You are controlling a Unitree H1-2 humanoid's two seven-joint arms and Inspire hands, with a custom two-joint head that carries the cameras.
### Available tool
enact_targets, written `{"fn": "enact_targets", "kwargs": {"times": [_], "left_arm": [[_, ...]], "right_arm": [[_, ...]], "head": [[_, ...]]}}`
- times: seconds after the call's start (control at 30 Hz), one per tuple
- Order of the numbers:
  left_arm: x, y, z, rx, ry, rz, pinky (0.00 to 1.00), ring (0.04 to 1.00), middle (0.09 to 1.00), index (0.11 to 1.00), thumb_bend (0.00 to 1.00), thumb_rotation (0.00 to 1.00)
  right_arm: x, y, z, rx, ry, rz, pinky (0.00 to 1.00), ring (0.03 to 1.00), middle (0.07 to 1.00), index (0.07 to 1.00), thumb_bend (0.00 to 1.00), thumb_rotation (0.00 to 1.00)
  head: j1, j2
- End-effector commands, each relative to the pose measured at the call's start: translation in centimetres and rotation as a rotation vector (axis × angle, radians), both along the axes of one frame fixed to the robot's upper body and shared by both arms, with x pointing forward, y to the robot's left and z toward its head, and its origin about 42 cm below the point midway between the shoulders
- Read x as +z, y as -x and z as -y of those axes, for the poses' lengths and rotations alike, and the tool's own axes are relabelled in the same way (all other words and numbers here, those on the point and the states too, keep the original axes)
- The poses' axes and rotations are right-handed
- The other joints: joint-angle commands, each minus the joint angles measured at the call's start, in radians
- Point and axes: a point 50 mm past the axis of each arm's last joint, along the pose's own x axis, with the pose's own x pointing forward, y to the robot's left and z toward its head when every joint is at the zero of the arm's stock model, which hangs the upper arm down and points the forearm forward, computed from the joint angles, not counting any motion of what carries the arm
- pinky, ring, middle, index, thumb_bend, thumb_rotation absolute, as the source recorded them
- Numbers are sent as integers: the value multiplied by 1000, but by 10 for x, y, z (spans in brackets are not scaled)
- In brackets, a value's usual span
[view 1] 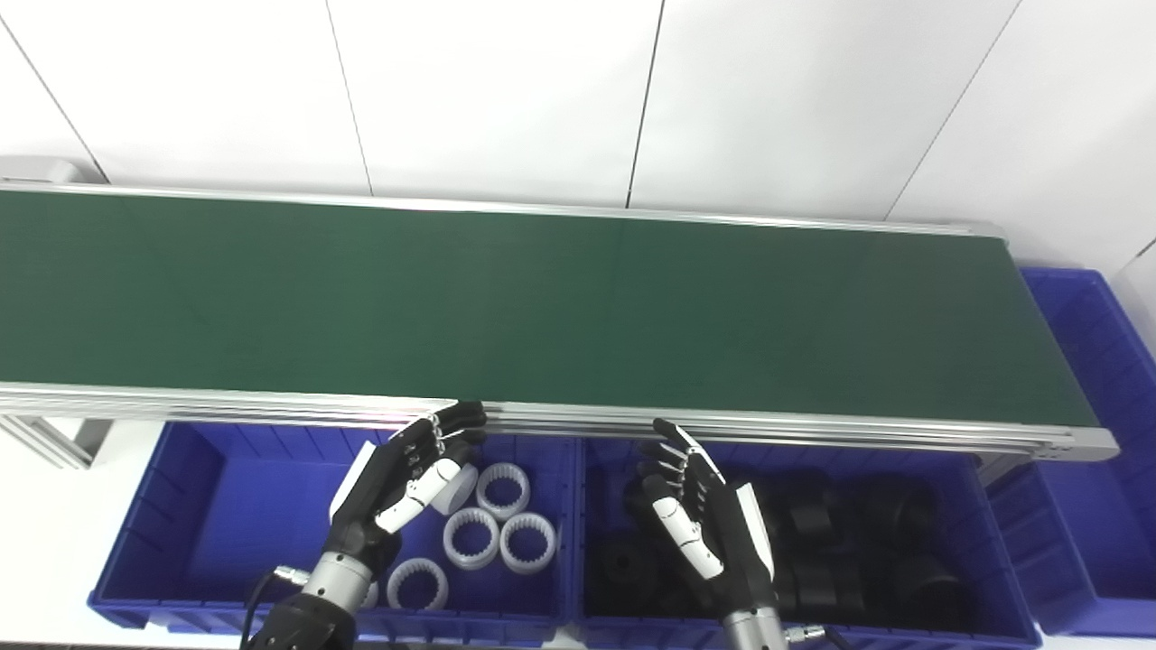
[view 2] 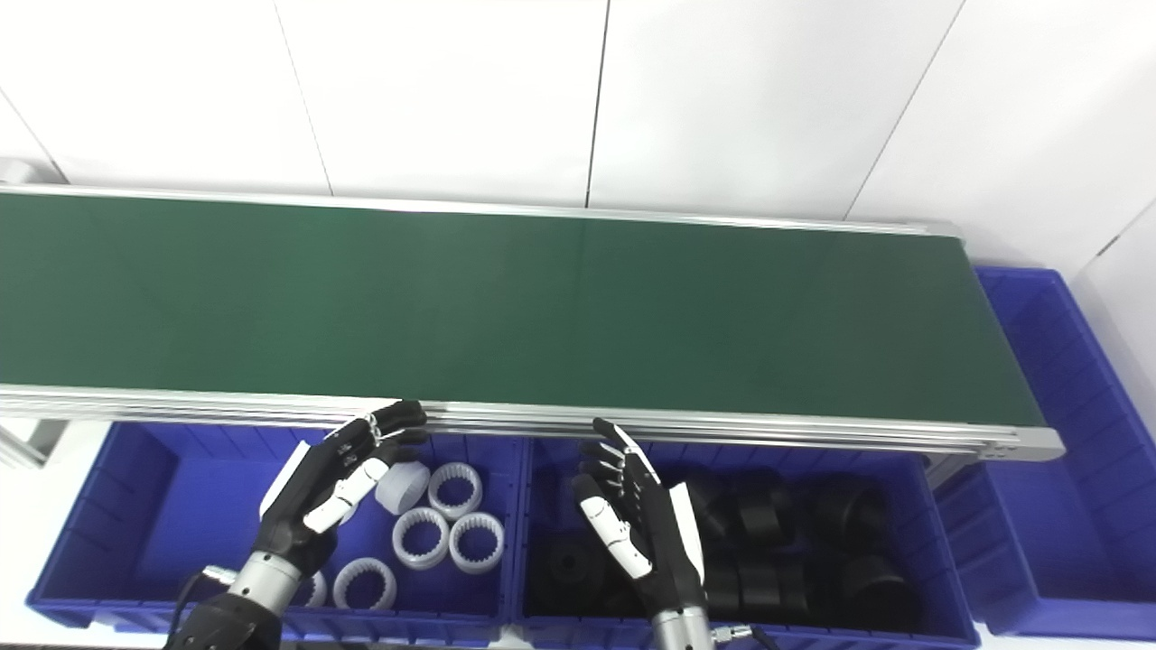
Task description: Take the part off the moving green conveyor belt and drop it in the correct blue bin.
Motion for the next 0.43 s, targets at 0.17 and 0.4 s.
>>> {"fn": "enact_targets", "kwargs": {"times": [0.17,0.4], "left_arm": [[12,-7,-1,-49,-14,74,775,836,854,838,901,588],[12,-6,2,-49,-15,83,759,831,852,836,865,550]], "right_arm": [[14,-4,-1,4,-23,83,675,752,798,877,595,774],[14,-3,1,6,-29,76,681,756,801,880,617,783]], "head": [[7,-1],[19,-2]]}}
